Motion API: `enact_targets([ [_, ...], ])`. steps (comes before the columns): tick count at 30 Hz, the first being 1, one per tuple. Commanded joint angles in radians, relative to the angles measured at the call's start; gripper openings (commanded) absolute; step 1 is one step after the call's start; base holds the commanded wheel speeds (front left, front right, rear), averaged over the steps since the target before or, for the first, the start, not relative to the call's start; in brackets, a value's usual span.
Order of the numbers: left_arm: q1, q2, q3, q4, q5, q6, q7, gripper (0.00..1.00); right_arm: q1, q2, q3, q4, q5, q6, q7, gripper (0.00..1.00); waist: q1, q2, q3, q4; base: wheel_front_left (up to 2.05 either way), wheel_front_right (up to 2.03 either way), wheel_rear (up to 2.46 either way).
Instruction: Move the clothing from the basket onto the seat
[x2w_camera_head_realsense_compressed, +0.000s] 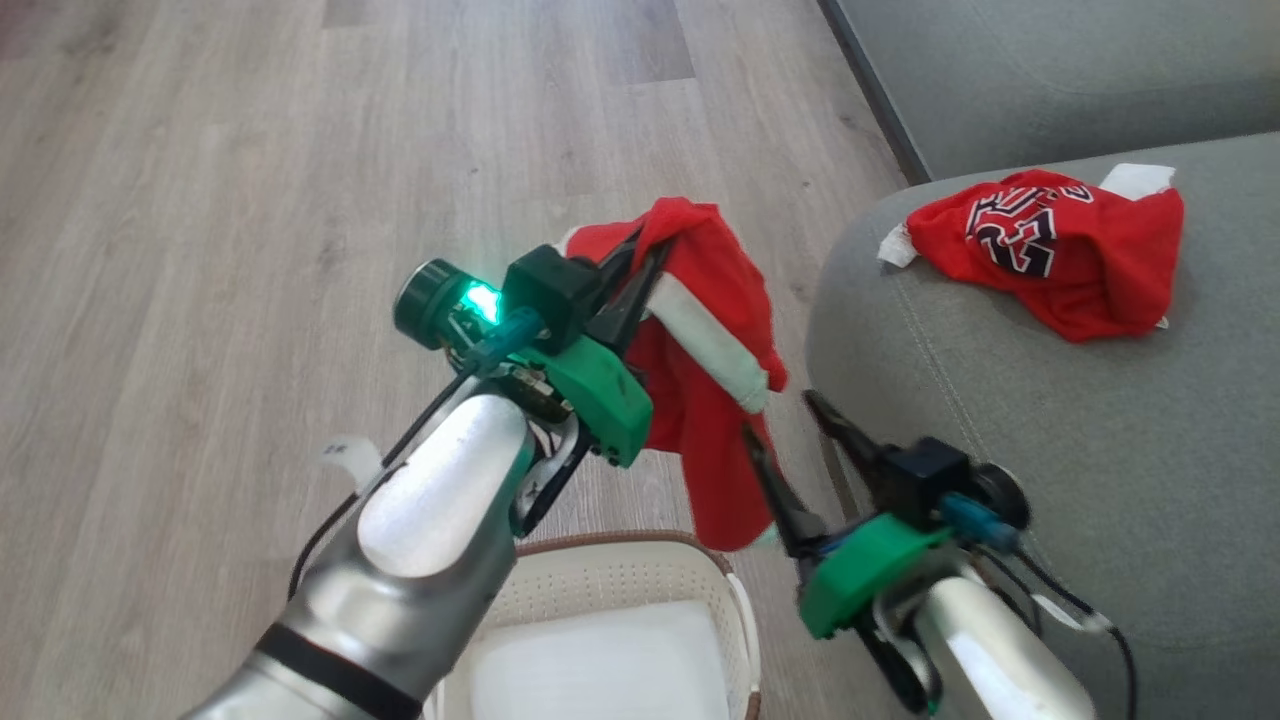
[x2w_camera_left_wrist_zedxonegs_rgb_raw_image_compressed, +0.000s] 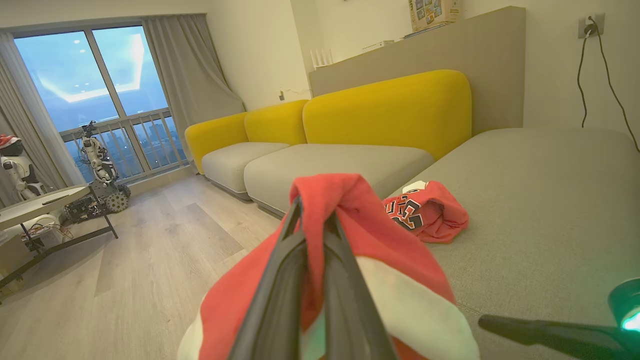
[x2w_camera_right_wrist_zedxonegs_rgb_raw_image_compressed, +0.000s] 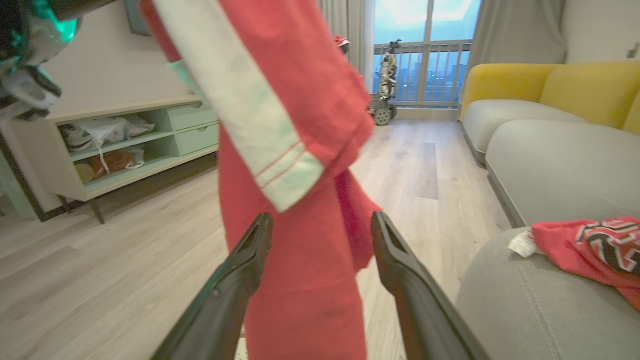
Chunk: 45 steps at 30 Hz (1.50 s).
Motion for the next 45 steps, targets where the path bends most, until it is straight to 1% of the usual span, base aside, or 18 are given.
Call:
enact_targets([
  [1, -0.080, 0.013, 0.016, -0.038, -0.016, 0.017, 0.002, 0.00, -0.072, 0.005, 0.047, -0.012, 0.014, 0.000, -0.007, 1.00, 0.0001, -0.0001, -0.002, 0.007, 0.00, 0.00, 0.00],
  [4, -0.092, 0.013, -0.022, -0.044, -0.044, 0.033, 0.002, 0.00, -0.115, 0.005, 0.101, 0.032, 0.040, 0.000, -0.007, 1.00, 0.0001, -0.0001, -0.002, 0.020, 0.00, 0.00, 0.00],
  [8, -0.105, 0.012, -0.073, -0.054, -0.082, 0.052, -0.001, 0.00, -0.155, 0.005, 0.143, 0.093, 0.069, 0.000, -0.007, 1.00, 0.0001, -0.0001, -0.002, 0.040, 0.00, 0.00, 0.00],
  [14, -0.126, 0.012, -0.145, -0.073, -0.140, 0.082, -0.004, 0.00, -0.202, 0.005, 0.148, 0.169, 0.069, 0.000, -0.007, 1.00, 0.0001, -0.0001, -0.002, 0.068, 0.00, 0.00, 0.00],
  [17, -0.137, 0.012, -0.171, -0.073, -0.165, 0.097, -0.008, 0.00, -0.215, 0.005, 0.157, 0.185, 0.069, 0.000, -0.007, 1.00, 0.0001, -0.0001, -0.002, 0.077, 0.00, 0.00, 0.00],
  [22, -0.151, 0.012, -0.208, -0.065, -0.198, 0.116, -0.017, 0.00, -0.230, 0.005, 0.167, 0.219, 0.035, 0.000, -0.007, 1.00, 0.0001, -0.0001, -0.002, 0.089, 0.00, 0.00, 0.00],
  [23, -0.153, 0.012, -0.214, -0.062, -0.205, 0.119, -0.019, 0.00, -0.232, 0.005, 0.166, 0.216, 0.031, 0.000, -0.007, 0.49, 0.0001, -0.0001, -0.002, 0.090, 0.00, 0.00, 0.00],
  [24, -0.154, 0.012, -0.218, -0.058, -0.210, 0.122, -0.021, 0.00, -0.232, 0.005, 0.166, 0.215, 0.027, 0.000, -0.007, 0.29, 0.0001, -0.0001, -0.002, 0.091, 0.00, 0.00, 0.00],
  [25, -0.154, 0.012, -0.222, -0.052, -0.214, 0.126, -0.023, 0.00, -0.231, 0.005, 0.165, 0.214, 0.023, 0.000, -0.007, 0.00, 0.0001, -0.0001, -0.002, 0.091, 0.00, 0.00, 0.00],
  [31, -0.148, 0.012, -0.222, -0.012, -0.231, 0.138, -0.035, 0.00, -0.215, 0.005, 0.136, 0.206, 0.010, 0.000, -0.007, 0.00, 0.0001, -0.0001, -0.003, 0.086, 0.00, 0.00, 0.00],
  [39, -0.116, 0.017, -0.198, 0.057, -0.255, 0.143, -0.053, 0.00, -0.174, 0.005, 0.064, 0.142, 0.004, 0.000, -0.007, 0.00, 0.0001, -0.0001, 0.000, 0.059, 0.00, 0.00, 0.00],
  [40, -0.111, 0.018, -0.194, 0.061, -0.257, 0.144, -0.056, 0.16, -0.169, 0.005, 0.054, 0.132, 0.003, 0.000, -0.007, 0.00, 0.0001, -0.0001, 0.000, 0.054, 0.00, 0.00, 0.00],
  [41, -0.106, 0.019, -0.189, 0.065, -0.259, 0.145, -0.058, 0.44, -0.165, 0.005, 0.045, 0.120, 0.002, 0.000, -0.007, 0.00, 0.0001, -0.0001, 0.001, 0.050, 0.00, 0.00, 0.00],
  [42, -0.099, 0.019, -0.184, 0.068, -0.262, 0.146, -0.060, 0.95, -0.162, 0.005, 0.037, 0.110, -0.001, 0.000, -0.007, 0.00, 0.0001, -0.0001, 0.001, 0.044, 0.00, 0.00, 0.00],
  [43, -0.092, 0.019, -0.177, 0.071, -0.268, 0.145, -0.061, 1.00, -0.159, 0.005, 0.028, 0.099, -0.004, 0.000, -0.007, 0.00, 0.0001, -0.0001, 0.001, 0.039, 0.00, 0.00, 0.00],
  [45, -0.078, 0.019, -0.160, 0.071, -0.279, 0.145, -0.064, 1.00, -0.155, 0.005, 0.011, 0.078, -0.006, 0.000, -0.007, 0.00, 0.0001, -0.0001, 0.002, 0.026, 0.00, 0.00, 0.00],
])
